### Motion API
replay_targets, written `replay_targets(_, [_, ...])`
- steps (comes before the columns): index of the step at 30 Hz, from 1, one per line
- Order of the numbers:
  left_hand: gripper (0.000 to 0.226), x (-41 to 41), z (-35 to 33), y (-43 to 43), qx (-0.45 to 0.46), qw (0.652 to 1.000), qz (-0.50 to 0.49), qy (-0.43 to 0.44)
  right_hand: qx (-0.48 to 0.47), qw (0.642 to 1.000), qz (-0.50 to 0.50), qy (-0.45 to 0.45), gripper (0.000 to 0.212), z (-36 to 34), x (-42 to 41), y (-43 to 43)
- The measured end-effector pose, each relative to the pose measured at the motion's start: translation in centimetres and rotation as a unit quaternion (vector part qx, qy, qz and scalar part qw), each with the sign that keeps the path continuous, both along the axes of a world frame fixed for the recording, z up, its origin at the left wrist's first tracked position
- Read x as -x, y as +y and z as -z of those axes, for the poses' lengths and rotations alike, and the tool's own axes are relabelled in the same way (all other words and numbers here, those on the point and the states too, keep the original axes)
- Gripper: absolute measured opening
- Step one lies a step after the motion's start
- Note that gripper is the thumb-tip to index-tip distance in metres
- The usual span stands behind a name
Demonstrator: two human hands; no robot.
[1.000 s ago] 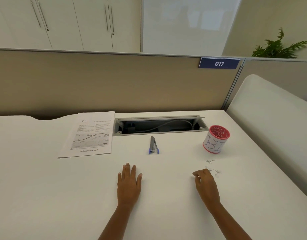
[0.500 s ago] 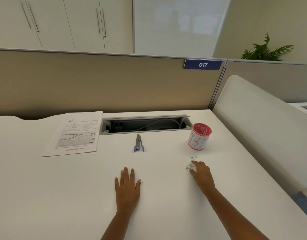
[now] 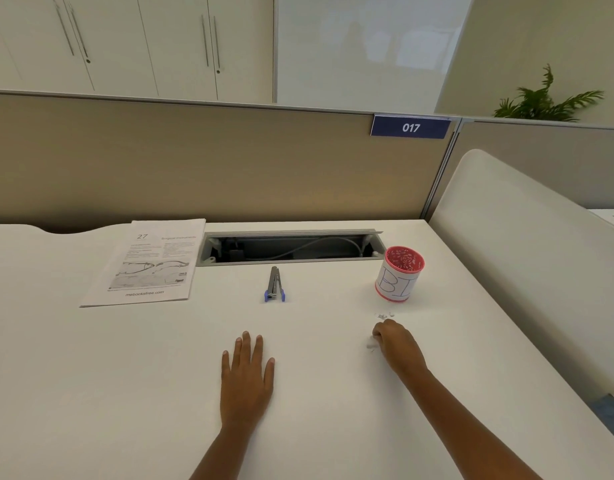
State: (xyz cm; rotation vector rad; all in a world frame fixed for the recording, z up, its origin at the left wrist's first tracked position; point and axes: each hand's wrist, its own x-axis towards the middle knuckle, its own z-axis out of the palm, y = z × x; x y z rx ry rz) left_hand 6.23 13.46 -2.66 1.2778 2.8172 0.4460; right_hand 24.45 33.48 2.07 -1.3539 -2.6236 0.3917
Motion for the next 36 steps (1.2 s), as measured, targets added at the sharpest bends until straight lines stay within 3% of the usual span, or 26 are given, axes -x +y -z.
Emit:
replay_targets(3, [0.073, -0.1, 0.2, 0.0, -0.004, 1.0, -0.005, 0.007, 0.009, 0.999, 0.028, 0.04, 0.017, 0.1, -0.2, 0.3])
replay_targets(8, [0.061, -0.3, 0.0, 0.7, -0.021, 1.0, -0.013, 0.017, 0.032, 0.976, 0.091, 0.197, 0.014, -2.0, -0.1, 1.7])
replay_targets(14, [0.061, -0.3, 0.6, 2.2, -0.041, 0.999, -0.014, 0.01, -0.021, 0.946, 0.121, 0.299, 0.017, -7.7, 0.8, 5.2])
replay_targets(18, [0.06, -0.1, 0.5, 2.5, -0.042, 0.999, 0.0, 0.006, -0.043, 0.943, 0.134, 0.301, 0.019, -10.1, 1.6, 7.9])
replay_targets(27, [0.066, 0.5, 0.5, 3.4, -0.028, 0.999, 0.028, -0.016, -0.028, 0.967, 0.139, 0.21, 0.027, -9.8, 2.8, 10.6])
replay_targets(33, [0.073, 0.5, 0.4, 3.5, -0.004, 1.0, 0.022, -0.004, -0.092, 0.944, 0.097, 0.3, 0.023, -7.7, 1.4, 6.9])
replay_targets(36, [0.073, 0.5, 0.5, 3.5, 0.003, 1.0, 0.026, -0.001, -0.029, 0.961, 0.077, 0.264, 0.023, -4.4, 0.9, 4.8])
